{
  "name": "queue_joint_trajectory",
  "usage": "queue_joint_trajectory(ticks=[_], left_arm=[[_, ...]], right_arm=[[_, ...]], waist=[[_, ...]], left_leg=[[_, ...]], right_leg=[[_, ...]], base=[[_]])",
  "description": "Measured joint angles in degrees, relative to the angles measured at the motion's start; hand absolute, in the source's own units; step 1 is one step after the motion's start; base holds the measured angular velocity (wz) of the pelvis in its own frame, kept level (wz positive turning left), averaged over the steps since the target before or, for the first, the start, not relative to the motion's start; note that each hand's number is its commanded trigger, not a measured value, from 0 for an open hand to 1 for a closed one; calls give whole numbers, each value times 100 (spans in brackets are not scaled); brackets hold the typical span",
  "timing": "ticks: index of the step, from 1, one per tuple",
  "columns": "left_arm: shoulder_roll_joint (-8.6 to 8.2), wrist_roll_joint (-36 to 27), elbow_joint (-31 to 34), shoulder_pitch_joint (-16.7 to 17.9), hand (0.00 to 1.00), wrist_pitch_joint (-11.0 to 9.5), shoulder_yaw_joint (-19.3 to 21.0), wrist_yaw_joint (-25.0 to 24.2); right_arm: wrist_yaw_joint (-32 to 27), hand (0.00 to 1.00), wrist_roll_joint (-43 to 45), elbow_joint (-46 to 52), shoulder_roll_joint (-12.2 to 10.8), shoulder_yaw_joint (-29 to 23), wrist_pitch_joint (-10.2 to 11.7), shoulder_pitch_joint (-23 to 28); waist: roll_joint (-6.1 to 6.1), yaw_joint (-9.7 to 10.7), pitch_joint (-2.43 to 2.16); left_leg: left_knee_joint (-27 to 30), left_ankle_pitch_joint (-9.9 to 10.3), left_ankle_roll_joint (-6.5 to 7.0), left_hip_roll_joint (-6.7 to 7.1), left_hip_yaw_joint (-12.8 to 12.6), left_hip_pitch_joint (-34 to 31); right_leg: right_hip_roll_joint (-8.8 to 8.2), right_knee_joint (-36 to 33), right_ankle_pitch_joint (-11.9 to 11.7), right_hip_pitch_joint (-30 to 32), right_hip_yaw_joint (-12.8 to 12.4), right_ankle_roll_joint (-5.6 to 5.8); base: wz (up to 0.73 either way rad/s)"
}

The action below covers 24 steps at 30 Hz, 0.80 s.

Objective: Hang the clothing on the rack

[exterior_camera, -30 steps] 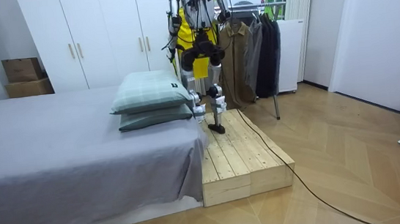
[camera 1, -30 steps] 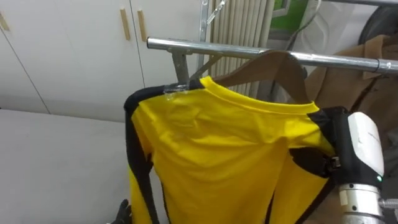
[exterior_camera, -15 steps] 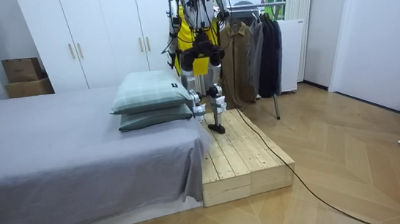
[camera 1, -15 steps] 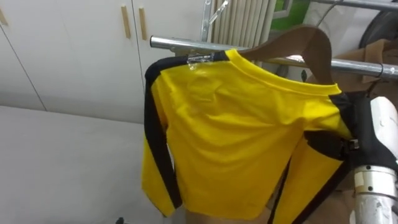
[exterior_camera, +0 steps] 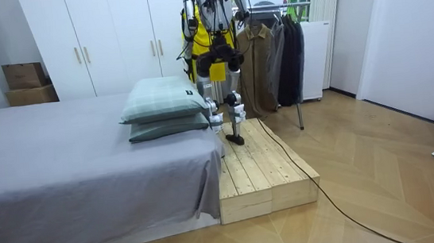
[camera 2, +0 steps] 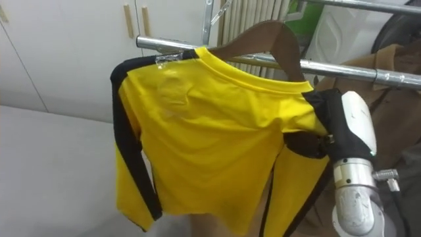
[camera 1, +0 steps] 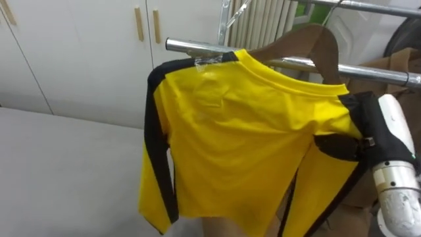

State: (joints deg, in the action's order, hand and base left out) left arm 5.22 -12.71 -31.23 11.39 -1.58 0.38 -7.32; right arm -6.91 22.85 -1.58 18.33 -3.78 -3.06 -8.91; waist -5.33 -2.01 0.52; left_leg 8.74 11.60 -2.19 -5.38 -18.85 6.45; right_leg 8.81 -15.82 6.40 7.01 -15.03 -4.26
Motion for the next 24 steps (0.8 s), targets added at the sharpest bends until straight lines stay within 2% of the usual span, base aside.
queue_joint_trajectory(ticks=[3,7,12,18,24], left_arm=[[4,6,32,-34,0,17,57,0],[5,216,307,-78,0,164,84,-3],[-7,218,536,-149,0,189,126,-63],[-7,219,537,-205,0,357,164,-120],[5,218,573,-196,0,411,153,-219]], right_arm=[[236,100,62,-77,37,-1,-114,-148],[571,100,136,-464,42,-6,-217,-424],[915,100,109,-711,49,-7,-453,-644],[967,100,110,-1010,53,-9,-444,-736],[964,100,116,-1728,45,-41,-191,-1039]], waist=[[-22,-5,0],[-34,5,0],[-38,-34,0],[-63,-96,-1],[-89,-141,0]], left_leg=[[0,0,0,0,11,-5],[3,-1,-1,1,9,-7],[3,-4,-6,1,32,-8],[11,-4,-6,7,80,-28],[64,-3,-6,17,160,-66]], right_leg=[[-8,6,0,-4,15,0],[-34,4,10,-4,87,-3],[-34,-9,19,-6,99,-9],[-38,-9,19,-3,102,-10],[-71,-14,11,-8,167,2]], base=[[1],[7],[1],[0],[6]])
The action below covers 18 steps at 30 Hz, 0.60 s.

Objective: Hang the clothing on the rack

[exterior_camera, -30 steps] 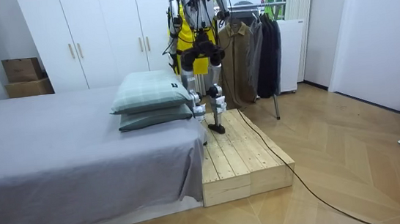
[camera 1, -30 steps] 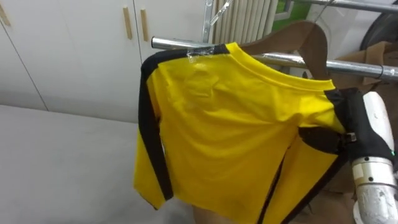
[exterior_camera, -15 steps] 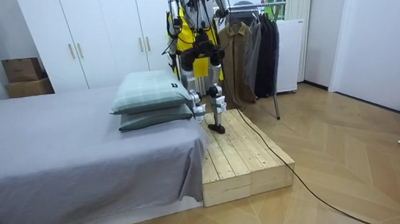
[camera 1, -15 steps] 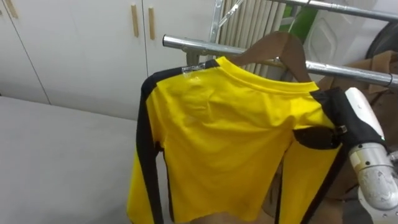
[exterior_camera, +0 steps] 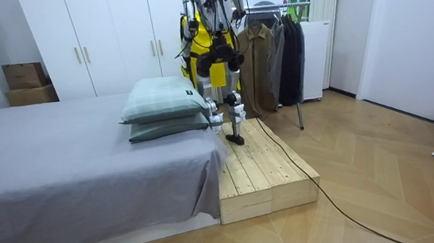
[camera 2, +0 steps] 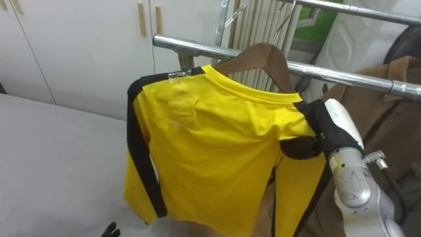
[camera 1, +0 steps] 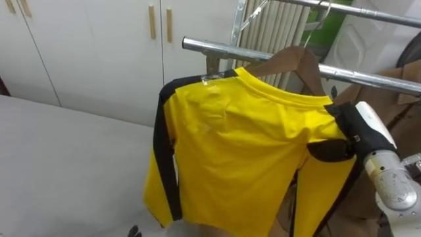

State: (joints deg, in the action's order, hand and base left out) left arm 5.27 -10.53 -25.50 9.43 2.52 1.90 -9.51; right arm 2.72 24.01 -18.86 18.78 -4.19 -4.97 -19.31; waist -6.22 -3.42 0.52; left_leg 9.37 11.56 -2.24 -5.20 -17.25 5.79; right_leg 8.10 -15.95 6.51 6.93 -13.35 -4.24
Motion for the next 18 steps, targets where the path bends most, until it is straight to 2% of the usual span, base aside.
queue_joint_trajectory(ticks=[4,9,12,15,18], left_arm=[[30,-57,109,16,0,0,-23,-33],[96,-55,84,6,0,0,-178,-29],[108,-55,-7,-3,0,2,-236,-28],[113,-62,-22,-5,0,8,-322,-26],[123,-67,-22,-30,0,8,-405,-17]], right_arm=[[66,100,-169,-462,-48,20,185,-63],[130,100,-386,-979,-149,99,255,-55],[129,100,-393,-1180,-180,103,288,-55],[104,100,-399,-1388,-182,128,436,-54],[109,100,-377,-1687,-191,405,464,-50]], waist=[[-8,-41,0],[-17,-130,6],[-15,-153,7],[-9,-158,7],[5,-174,11]], left_leg=[[22,-8,-13,3,21,-3],[15,-20,-38,6,29,-22],[14,-21,-47,5,72,-40],[11,-32,-65,-4,116,-53],[-1,-47,-86,-8,174,-55]], right_leg=[[-4,-2,-28,-12,-7,11],[-8,6,-64,0,-4,57],[-27,6,-90,4,64,28],[-38,16,-101,-1,142,7],[-64,15,-96,-9,193,-12]], base=[[1],[0],[9],[12],[8]])
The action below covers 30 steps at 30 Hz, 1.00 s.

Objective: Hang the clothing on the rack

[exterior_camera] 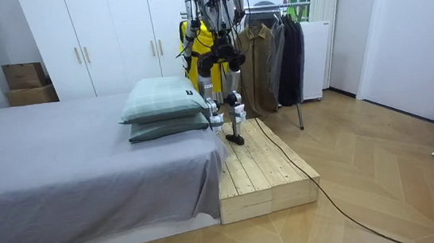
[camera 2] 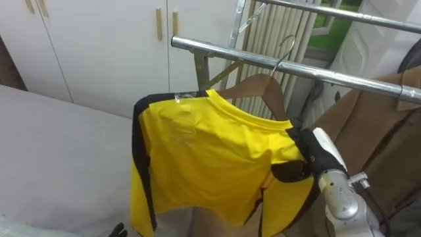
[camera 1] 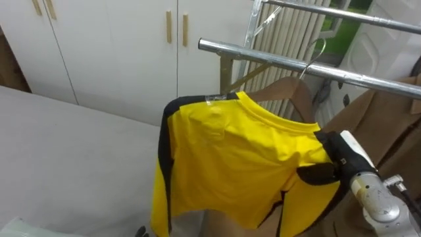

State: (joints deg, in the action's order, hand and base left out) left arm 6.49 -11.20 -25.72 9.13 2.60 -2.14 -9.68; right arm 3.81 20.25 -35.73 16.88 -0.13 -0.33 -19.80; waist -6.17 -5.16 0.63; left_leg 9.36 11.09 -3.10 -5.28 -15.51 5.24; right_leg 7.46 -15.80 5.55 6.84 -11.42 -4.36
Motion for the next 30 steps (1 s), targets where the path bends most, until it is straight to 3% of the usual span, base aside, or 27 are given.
queue_joint_trajectory(ticks=[2,6,14,30], left_arm=[[-10,-55,-6,-4,0,-1,-58,-1],[6,-54,-39,-14,0,-2,-83,-4],[80,-52,-232,-25,0,-3,-81,0],[108,-55,-257,-30,0,-15,-71,0]], right_arm=[[-147,100,-9,-146,-115,76,84,0],[-261,100,-126,-325,-120,110,241,-1],[-501,100,-297,-640,-131,127,444,68],[-580,100,-301,-836,-131,119,533,128]], waist=[[63,-20,17],[165,-28,5],[167,-105,-7],[175,-121,-20]], left_leg=[[0,-2,-4,-3,9,-4],[-8,-2,-3,0,40,17],[1,-2,-3,6,115,46],[0,0,-3,4,170,145]], right_leg=[[-8,1,2,1,5,-5],[-1,18,5,-34,7,-5],[-2,34,20,-103,66,-7],[-18,96,24,-260,127,-9]], base=[[0],[0],[4],[1]])
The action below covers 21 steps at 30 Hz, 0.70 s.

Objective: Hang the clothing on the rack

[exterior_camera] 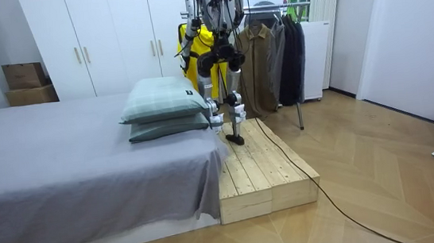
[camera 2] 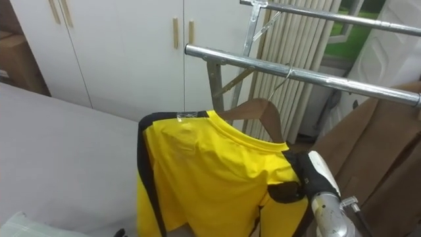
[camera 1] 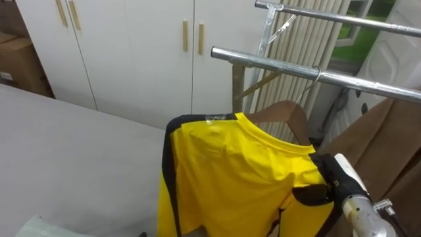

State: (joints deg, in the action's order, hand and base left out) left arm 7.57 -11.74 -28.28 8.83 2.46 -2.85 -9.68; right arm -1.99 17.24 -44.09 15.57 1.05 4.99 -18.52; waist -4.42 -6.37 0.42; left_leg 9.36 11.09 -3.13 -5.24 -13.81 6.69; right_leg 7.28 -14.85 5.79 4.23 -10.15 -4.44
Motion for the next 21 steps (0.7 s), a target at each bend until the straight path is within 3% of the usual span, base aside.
queue_joint_trajectory(ticks=[16,17,18,19,21], left_arm=[[1,0,1,-2,0,0,3,0],[1,0,1,-2,0,-1,3,0],[1,0,0,-1,0,0,3,0],[1,0,0,-2,0,-1,3,0],[1,-1,0,-2,0,-1,3,0]], right_arm=[[-1,100,-2,-25,0,-1,11,0],[-2,93,-2,-28,0,-1,17,0],[-9,51,-2,-34,0,-2,33,1],[-15,0,-1,-35,0,-2,39,3],[-41,0,-2,-58,0,-2,43,6]], waist=[[-2,-2,-2],[-1,-2,-2],[-1,-2,-1],[-1,1,-1],[-1,-4,-1]], left_leg=[[0,1,2,-1,19,3],[0,1,2,-1,22,3],[0,1,2,-1,25,3],[0,1,2,-1,23,3],[0,1,2,0,25,4]], right_leg=[[-7,12,0,-14,22,0],[-7,13,0,-15,24,0],[-8,13,0,-15,24,0],[-9,13,0,-15,28,0],[-8,13,0,-16,31,0]], base=[[0],[0],[0],[0],[0]])
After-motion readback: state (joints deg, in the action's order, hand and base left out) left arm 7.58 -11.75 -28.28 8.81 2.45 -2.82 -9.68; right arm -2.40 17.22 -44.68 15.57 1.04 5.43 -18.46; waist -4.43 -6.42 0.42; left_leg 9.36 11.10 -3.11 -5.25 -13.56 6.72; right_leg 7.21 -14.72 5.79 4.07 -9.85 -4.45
